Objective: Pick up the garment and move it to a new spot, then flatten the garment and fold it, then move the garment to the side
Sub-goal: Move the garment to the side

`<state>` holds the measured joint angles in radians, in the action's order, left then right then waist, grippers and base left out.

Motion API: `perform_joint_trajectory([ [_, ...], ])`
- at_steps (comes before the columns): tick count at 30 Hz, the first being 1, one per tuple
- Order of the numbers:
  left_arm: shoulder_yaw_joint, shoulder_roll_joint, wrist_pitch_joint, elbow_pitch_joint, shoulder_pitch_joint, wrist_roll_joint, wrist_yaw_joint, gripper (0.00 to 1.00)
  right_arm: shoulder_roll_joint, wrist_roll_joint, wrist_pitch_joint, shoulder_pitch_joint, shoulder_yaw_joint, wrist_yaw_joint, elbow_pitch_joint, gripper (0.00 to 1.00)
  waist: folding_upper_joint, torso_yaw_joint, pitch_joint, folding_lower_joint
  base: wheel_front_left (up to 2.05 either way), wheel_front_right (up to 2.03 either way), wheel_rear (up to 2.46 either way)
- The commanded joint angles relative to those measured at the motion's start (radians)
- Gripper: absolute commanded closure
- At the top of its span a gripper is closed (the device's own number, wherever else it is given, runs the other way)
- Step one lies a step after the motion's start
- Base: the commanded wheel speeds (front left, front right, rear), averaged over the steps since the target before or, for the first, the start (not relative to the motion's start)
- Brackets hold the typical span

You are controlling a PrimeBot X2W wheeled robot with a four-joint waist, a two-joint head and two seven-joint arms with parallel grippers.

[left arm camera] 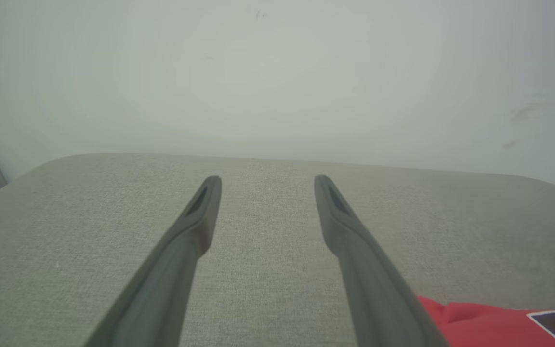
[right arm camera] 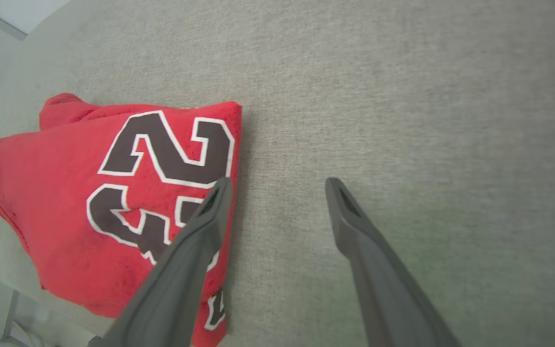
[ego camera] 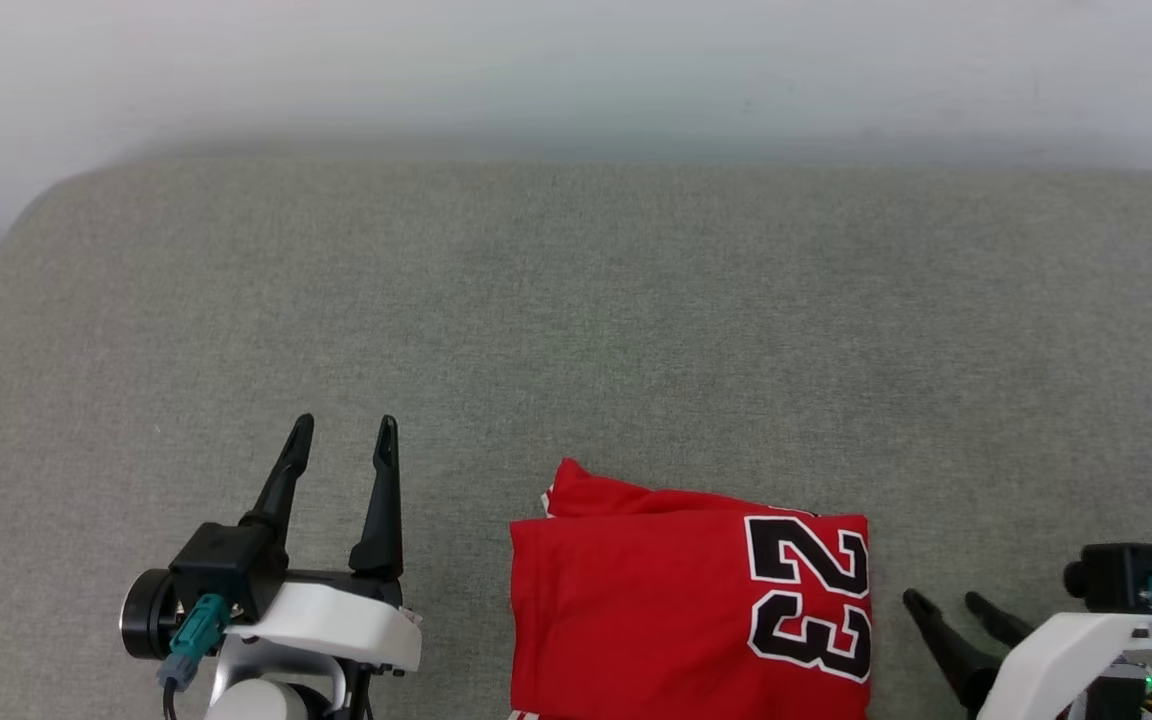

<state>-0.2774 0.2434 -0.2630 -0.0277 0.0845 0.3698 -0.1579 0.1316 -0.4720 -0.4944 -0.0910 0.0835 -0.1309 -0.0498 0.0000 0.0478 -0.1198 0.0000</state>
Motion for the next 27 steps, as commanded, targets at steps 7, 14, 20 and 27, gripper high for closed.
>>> perform_joint_trajectory([
  [7, 0.03, -0.032, -0.002, 0.004, 0.055, -0.025, 0.025, 0.0, 0.016, -0.116, -0.135, 0.059, -0.109, 0.0, 0.072, 0.0, 0.0, 0.052, -0.092, 0.0, 0.0, 0.0, 0.0],
  [14, 0.058, -0.054, -0.002, -0.005, 0.072, -0.048, 0.046, 0.0, -0.008, -0.176, -0.219, 0.083, -0.166, 0.001, 0.187, 0.0, 0.0, 0.071, -0.12, 0.0, 0.0, 0.0, 0.0],
  [20, 0.079, -0.065, -0.002, -0.016, 0.063, -0.066, 0.059, 0.0, -0.017, -0.218, -0.248, 0.101, -0.191, 0.001, 0.199, 1.0, 0.0, 0.073, -0.111, 0.0, 0.0, 0.0, 0.0],
  [27, 0.102, -0.051, -0.002, -0.028, 0.036, -0.081, 0.067, 0.0, 0.018, -0.21, -0.208, 0.143, -0.216, 0.001, 0.15, 1.0, 0.0, 0.041, -0.049, 0.0, 0.0, 0.0, 0.0],
])
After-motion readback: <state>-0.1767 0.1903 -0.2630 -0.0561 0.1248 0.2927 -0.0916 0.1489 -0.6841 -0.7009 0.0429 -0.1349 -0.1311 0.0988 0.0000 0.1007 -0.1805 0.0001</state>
